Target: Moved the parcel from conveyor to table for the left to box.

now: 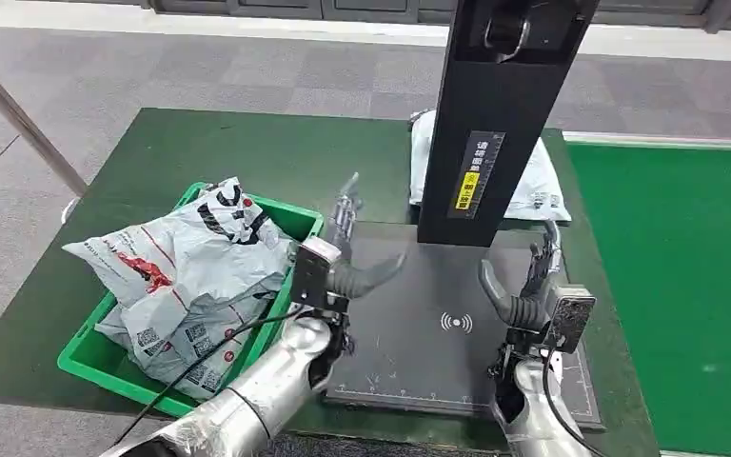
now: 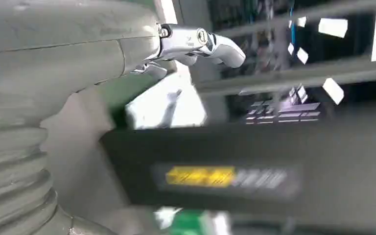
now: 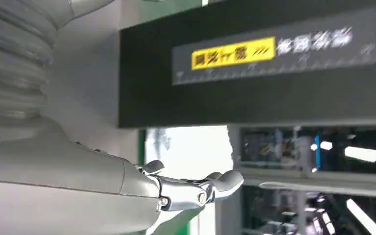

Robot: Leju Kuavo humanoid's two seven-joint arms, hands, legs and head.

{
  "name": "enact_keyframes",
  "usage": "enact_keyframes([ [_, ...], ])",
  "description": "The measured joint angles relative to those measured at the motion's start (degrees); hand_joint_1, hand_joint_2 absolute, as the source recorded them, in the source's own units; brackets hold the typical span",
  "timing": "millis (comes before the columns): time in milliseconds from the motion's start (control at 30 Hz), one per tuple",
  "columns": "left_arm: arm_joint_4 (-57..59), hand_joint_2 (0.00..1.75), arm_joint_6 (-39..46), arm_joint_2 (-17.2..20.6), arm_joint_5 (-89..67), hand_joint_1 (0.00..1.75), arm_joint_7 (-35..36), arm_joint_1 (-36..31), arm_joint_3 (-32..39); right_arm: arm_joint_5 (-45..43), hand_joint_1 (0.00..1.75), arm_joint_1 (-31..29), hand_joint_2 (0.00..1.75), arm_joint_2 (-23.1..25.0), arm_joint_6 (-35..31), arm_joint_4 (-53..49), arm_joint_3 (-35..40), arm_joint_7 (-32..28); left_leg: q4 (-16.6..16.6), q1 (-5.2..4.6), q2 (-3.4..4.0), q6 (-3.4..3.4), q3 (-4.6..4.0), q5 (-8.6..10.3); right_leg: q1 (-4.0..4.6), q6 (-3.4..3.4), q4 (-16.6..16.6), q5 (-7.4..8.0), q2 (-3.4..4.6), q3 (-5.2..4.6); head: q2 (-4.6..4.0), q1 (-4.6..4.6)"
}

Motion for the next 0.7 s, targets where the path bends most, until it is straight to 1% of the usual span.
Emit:
enact_keyframes([
  [67,0.9,1.75,-1.1,-0.2,-3.2,0.00,-0.1,0.7,-2.4,-0.2,0.00,0.3,1.75,0.0,-0.7,0.5,0.5,0.0,0.0,0.01,0.01,0.00,-0.10,0.00,0.01,0.00,0.0,0.00,0.01,-0.12,0.00,0.00],
  [133,1.4,1.75,-2.0,-0.6,-6.0,0.00,-0.1,1.0,-2.5,-0.2,0.00,0.7,1.75,0.0,-1.2,0.9,0.8,-0.3,0.0,0.00,0.02,0.00,-0.15,0.00,0.00,0.00,0.0,0.00,0.01,-0.17,0.00,0.00],
  [333,2.9,1.75,-2.4,-0.8,-6.9,0.00,-0.1,1.3,-3.6,0.0,0.00,1.3,1.75,0.0,-1.3,1.7,0.9,-0.7,0.0,0.01,0.01,-0.02,-0.17,0.03,0.01,0.00,0.0,0.00,0.01,-0.18,0.00,0.00],
  [433,3.3,1.75,-1.3,-0.9,-8.3,0.00,-0.1,1.9,-3.6,0.5,0.00,1.6,1.75,0.0,-1.9,1.9,1.1,-0.8,0.0,0.01,0.01,-0.02,-0.18,0.03,0.01,0.00,0.0,0.00,0.01,-0.18,0.00,0.00],
  [567,4.8,1.75,-0.7,-0.8,-9.9,0.00,-0.1,2.1,-3.4,1.3,0.00,1.5,1.75,0.0,-4.3,2.3,2.9,-1.2,0.0,0.01,0.01,-0.02,-0.19,0.03,0.01,0.00,0.0,0.00,0.01,-0.18,0.00,0.00],
  [700,5.5,1.75,-0.7,-0.5,-11.5,0.00,-0.1,2.4,-1.7,0.8,0.00,1.0,1.75,-0.1,-4.7,2.8,3.8,-1.3,0.0,0.01,0.00,-0.02,-0.19,0.03,0.01,0.00,0.0,0.00,0.00,-0.18,0.00,-0.02],
])
